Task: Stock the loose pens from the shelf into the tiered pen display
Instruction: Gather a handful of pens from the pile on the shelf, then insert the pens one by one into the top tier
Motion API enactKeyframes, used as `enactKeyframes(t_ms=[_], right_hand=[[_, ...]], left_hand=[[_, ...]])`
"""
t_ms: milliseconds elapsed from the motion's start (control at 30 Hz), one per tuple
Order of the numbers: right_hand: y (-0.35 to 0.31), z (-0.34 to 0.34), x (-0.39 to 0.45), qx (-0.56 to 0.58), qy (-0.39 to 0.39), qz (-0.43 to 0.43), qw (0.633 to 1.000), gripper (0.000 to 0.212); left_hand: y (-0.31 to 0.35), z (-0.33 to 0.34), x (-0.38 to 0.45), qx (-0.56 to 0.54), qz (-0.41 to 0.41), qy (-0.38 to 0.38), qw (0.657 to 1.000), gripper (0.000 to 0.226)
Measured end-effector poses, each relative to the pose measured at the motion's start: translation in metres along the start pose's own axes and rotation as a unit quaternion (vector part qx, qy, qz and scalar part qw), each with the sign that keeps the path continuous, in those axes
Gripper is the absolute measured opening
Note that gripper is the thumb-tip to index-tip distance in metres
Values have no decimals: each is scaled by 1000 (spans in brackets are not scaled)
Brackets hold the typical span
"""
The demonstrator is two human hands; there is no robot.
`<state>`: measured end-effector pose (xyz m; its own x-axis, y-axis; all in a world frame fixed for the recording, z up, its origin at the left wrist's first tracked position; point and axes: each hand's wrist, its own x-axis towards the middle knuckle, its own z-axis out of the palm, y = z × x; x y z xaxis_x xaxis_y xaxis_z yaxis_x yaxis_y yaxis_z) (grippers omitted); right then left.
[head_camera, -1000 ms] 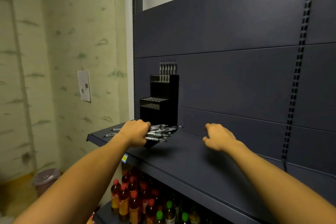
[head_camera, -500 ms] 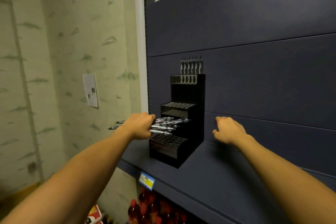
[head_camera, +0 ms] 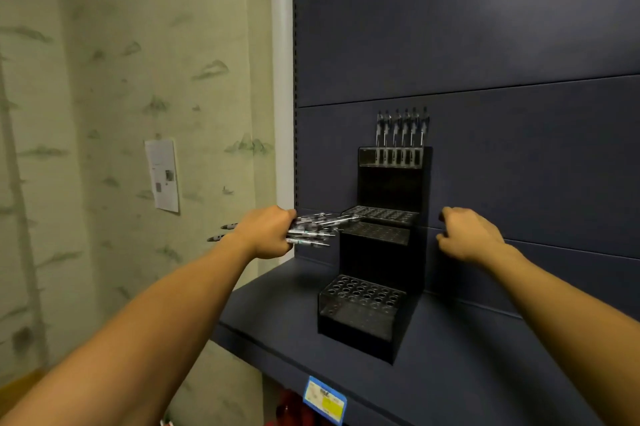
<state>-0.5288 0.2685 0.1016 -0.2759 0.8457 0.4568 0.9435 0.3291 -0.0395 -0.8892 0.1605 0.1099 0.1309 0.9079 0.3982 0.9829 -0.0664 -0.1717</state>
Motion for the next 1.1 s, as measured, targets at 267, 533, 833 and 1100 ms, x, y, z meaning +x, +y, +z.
enactKeyframes(t_ms=[267, 533, 833, 1100], right_hand=[[-18, 8, 11, -33, 6, 76, 997, 43], [-34, -9, 6, -36, 31, 172, 984, 52], [-72, -40, -7, -29, 165, 158, 973, 32], [-150, -68, 33, 89, 164, 72, 980, 39]], left_hand=[[-53, 25, 62, -42, 61, 43, 996, 20], [-80, 49, 114, -89, 146, 70, 983, 23], [-93, 53, 154, -137, 206, 80, 965, 30], [-73, 36, 170, -164, 230, 107, 953, 32]])
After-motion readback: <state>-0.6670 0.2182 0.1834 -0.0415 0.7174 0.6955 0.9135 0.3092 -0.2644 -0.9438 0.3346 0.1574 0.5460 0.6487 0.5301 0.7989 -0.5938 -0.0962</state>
